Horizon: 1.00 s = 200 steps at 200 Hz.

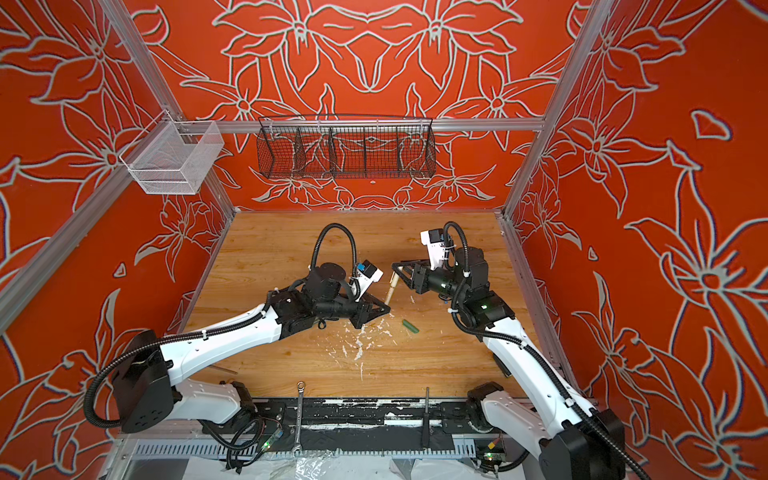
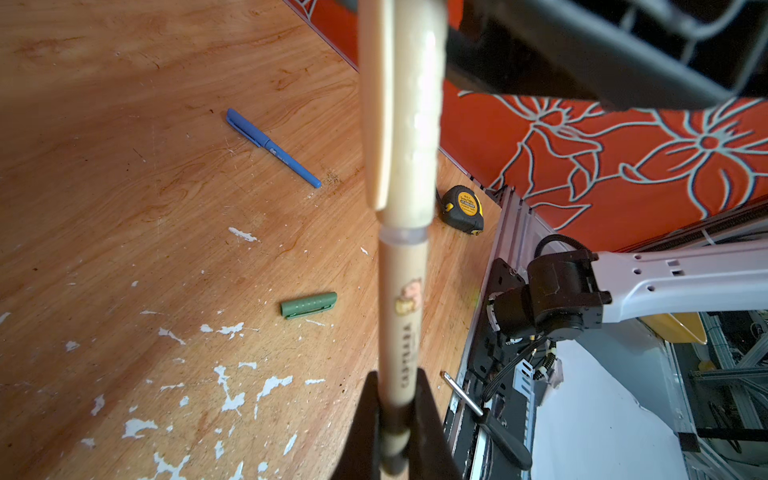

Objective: Insert the pens into the pen caps

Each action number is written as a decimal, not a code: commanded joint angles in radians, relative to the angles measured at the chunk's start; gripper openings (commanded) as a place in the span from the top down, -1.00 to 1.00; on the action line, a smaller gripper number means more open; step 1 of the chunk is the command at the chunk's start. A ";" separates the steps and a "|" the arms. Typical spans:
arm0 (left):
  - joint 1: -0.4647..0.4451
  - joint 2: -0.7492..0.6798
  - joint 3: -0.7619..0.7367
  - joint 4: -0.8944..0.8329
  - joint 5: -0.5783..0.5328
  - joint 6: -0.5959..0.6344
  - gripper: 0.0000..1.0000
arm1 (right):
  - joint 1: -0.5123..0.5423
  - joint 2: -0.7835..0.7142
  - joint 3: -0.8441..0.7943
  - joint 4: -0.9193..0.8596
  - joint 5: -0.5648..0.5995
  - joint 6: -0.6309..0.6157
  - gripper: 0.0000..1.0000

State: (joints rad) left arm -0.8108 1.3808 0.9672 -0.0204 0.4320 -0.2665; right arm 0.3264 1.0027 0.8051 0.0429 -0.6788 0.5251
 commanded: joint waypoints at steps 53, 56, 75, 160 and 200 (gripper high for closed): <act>0.002 0.034 0.030 0.022 -0.008 0.015 1.00 | -0.004 0.008 0.012 0.009 -0.064 0.000 0.66; 0.002 0.033 0.032 0.021 -0.010 0.015 1.00 | -0.004 0.006 0.011 0.005 -0.063 -0.002 0.67; 0.004 0.035 0.050 0.017 -0.025 0.017 1.00 | -0.004 -0.002 0.011 -0.018 -0.063 -0.016 0.76; 0.081 0.057 0.141 0.079 -0.027 -0.031 1.00 | 0.005 -0.017 -0.048 -0.116 -0.009 -0.050 1.00; 0.151 0.148 0.232 0.136 0.033 -0.071 1.00 | 0.037 -0.007 -0.160 -0.052 0.035 0.049 1.00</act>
State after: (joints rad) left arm -0.7486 1.4937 1.0866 -0.0898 0.5106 -0.2546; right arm 0.3206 0.9920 0.7506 0.1051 -0.5976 0.5312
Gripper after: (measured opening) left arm 0.077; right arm 0.150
